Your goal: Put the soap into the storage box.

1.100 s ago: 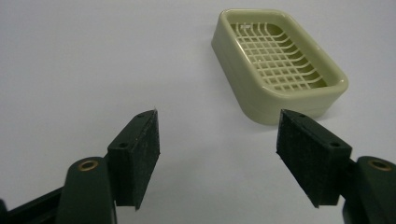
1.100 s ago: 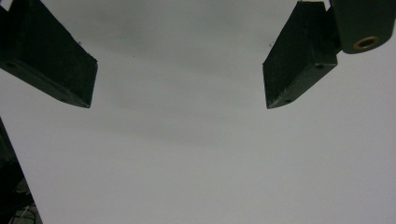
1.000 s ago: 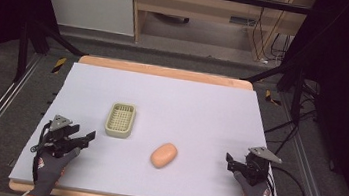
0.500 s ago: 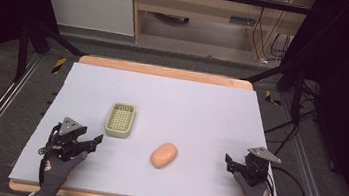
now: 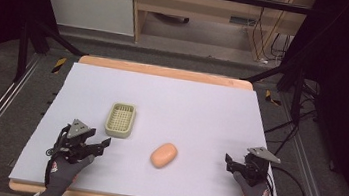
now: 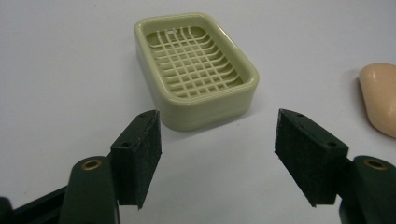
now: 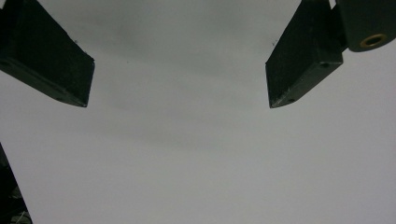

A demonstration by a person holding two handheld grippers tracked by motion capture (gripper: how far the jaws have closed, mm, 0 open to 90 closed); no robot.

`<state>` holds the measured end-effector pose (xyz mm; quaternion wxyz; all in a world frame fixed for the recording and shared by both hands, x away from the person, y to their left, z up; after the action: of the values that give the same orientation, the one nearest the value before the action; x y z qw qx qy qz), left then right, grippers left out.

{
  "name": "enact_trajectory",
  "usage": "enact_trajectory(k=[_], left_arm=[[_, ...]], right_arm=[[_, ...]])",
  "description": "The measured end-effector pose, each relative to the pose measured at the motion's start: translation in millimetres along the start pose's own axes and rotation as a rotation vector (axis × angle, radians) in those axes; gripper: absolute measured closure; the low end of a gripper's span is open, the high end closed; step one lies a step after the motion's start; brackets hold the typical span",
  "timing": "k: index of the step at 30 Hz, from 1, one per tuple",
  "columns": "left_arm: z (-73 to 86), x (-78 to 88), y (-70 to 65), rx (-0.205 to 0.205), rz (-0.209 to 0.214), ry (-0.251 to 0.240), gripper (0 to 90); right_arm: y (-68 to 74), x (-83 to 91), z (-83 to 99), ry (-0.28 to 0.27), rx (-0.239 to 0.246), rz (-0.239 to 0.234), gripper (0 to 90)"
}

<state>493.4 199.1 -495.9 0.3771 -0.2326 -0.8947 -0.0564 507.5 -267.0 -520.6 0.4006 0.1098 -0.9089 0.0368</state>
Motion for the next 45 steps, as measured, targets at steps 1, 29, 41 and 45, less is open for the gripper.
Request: enact_trajectory(k=[1,29,41,45], left_arm=[[-0.6,-0.1,-1.5,-0.004,0.001,-0.002,30.8],[-44.1,0.2,-39.9,-0.079,0.07,-0.031,28.3],[-60.0,-8.4,-62.3,-0.111,0.102,-0.019,27.6],[-63.7,-12.2,-70.6,-0.12,0.112,-0.017,27.5]], right_arm=[[-0.1,0.1,-0.2,-0.003,-0.002,0.002,8.3],[0.5,-1.5,-0.2,0.003,-0.008,0.004,7.5],[1.3,-0.1,-1.8,-0.006,-0.005,0.002,7.3],[0.8,0.6,-2.2,-0.009,-0.006,0.001,7.3]])
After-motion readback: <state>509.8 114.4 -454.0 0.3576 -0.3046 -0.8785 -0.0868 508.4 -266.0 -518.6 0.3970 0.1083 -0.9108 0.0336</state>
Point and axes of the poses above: each handheld gripper's, and its own axes: x roughly backward along the jaws, z roughly out of its underside, y roughly to its left, the point moved 8 cm from there along -x, roughly forward along the jaws, and after that the axes turned 11 degrees about y, right-handed, at the moved point
